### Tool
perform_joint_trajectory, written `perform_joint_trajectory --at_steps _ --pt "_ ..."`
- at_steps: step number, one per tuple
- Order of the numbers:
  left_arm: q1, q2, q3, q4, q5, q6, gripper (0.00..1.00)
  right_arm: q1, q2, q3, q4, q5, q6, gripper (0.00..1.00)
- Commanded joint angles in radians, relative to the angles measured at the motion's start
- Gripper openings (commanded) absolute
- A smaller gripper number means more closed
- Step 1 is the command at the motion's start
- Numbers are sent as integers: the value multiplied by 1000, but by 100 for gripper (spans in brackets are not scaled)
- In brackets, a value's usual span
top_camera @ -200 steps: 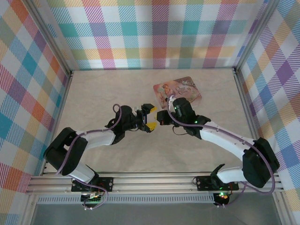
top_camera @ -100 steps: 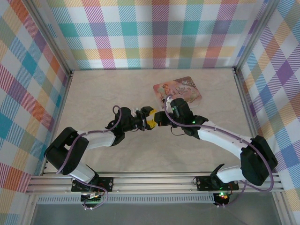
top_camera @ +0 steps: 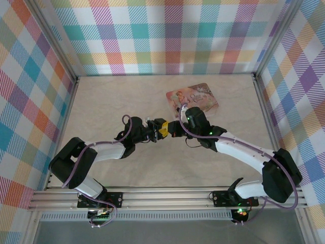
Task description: Unlock the padlock with the key
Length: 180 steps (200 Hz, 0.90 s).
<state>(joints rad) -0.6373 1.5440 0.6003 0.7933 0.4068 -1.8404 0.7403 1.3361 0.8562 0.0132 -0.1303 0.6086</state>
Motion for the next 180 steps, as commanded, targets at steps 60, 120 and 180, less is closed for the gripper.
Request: perform_joint_trajectory --at_steps 60,120,180 --pt "-12 14 -5 43 2 1 19 4 -45 -25 0 23 -17 0" --pt "-12 13 -5 27 3 10 12 5 -61 -32 -2 32 -15 0" --pt "-12 12 -4 20 3 15 9 5 -73 -40 -5 41 -15 0"
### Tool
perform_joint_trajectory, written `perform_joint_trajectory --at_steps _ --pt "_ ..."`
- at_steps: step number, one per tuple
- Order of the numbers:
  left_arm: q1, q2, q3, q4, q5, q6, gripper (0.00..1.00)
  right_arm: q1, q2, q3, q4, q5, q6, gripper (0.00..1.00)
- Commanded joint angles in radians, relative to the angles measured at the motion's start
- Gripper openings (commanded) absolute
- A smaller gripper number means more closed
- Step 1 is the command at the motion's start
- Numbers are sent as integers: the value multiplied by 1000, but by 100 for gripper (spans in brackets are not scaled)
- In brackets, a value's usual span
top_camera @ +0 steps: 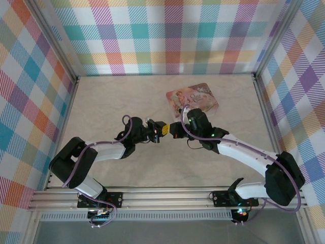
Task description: Unlock the padlock with the key
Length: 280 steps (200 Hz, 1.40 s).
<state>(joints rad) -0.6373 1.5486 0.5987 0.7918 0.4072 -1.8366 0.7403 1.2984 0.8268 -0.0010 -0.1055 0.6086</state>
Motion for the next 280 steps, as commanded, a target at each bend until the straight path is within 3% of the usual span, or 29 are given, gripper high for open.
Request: perform_joint_trajectory --at_steps 1,109,157,174,202,235,255,280 --pt "-12 8 -2 20 2 11 9 5 -36 -11 9 16 -15 0" --pt "-12 7 1 15 0 30 8 5 -65 -28 1 42 -15 0" --pt "-12 -17 33 -29 -11 115 0 5 -67 -29 1 20 -23 2" --pt "-10 -42 57 -83 -27 207 0 3 -83 -27 -12 21 -37 10" --pt "-12 -131 126 -267 -78 506 0 -21 -152 -47 -17 -4 -52 26" --pt "-11 -271 222 -467 -128 872 0 -124 -233 -97 63 -222 -18 39" --pt "-12 -327 243 -477 -114 984 0 -180 -253 -135 200 -376 57 45" --pt "-12 -351 229 -412 -84 1016 0 -188 -240 -148 372 -507 121 53"
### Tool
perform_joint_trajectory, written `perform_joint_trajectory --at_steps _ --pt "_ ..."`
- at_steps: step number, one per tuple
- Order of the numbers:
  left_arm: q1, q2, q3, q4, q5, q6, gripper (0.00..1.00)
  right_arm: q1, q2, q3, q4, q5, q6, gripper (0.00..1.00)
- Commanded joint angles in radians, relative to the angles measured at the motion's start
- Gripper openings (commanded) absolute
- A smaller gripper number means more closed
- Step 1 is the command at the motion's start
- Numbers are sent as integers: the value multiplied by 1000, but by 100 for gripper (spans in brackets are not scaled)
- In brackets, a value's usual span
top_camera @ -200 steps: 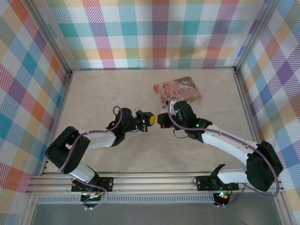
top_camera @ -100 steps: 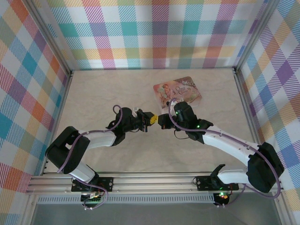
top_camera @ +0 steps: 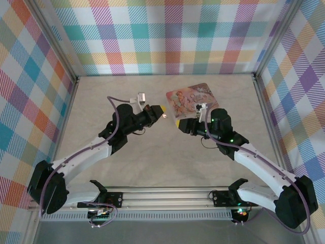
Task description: Unlock the padlock with the key
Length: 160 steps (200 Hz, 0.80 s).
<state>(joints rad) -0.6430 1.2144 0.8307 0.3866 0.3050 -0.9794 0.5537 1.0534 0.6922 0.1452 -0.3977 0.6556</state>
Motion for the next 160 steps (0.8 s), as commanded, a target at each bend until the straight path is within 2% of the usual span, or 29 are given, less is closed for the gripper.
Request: perform_joint_trajectory --at_steps 1,25,75,160 --pt "-7 -17 -4 -2 20 159 0 -1 7 -12 232 -219 76 54" --pt "-9 -19 -19 68 50 151 0 -1 41 -4 341 -297 132 59" --pt "-16 -27 -25 91 68 150 0 21 107 32 392 -302 157 61" --pt "-23 -36 -35 92 66 144 0 46 173 82 416 -298 174 51"
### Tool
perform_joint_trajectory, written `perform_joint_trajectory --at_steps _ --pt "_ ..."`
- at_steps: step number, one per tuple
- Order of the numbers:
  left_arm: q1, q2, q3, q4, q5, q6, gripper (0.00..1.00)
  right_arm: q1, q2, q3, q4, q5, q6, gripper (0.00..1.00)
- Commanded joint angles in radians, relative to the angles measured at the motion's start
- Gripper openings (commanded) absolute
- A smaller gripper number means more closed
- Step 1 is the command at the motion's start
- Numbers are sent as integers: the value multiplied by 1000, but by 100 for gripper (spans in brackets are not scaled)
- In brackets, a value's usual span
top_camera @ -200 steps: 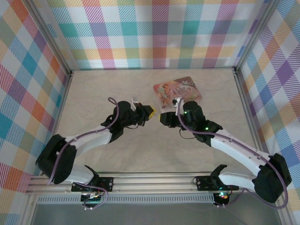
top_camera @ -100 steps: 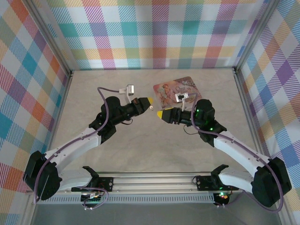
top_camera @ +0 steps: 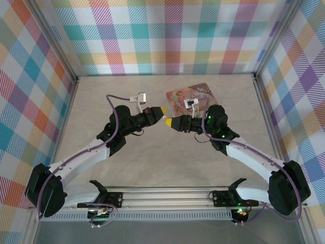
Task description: Unlock the padlock with the key
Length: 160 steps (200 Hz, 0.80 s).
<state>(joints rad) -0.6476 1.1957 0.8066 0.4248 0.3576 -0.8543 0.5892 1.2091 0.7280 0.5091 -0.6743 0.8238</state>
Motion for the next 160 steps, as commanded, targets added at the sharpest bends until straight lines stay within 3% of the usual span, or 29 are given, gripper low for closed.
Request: perform_joint_trajectory --at_steps 1,118,160 --pt "-17 -17 -11 56 14 18 0 11 19 47 52 -21 6 51" --pt "-20 -16 -21 65 12 11 0 21 56 65 60 -3 30 29" --pt "-20 -16 -23 72 12 9 0 21 59 64 45 11 33 14"
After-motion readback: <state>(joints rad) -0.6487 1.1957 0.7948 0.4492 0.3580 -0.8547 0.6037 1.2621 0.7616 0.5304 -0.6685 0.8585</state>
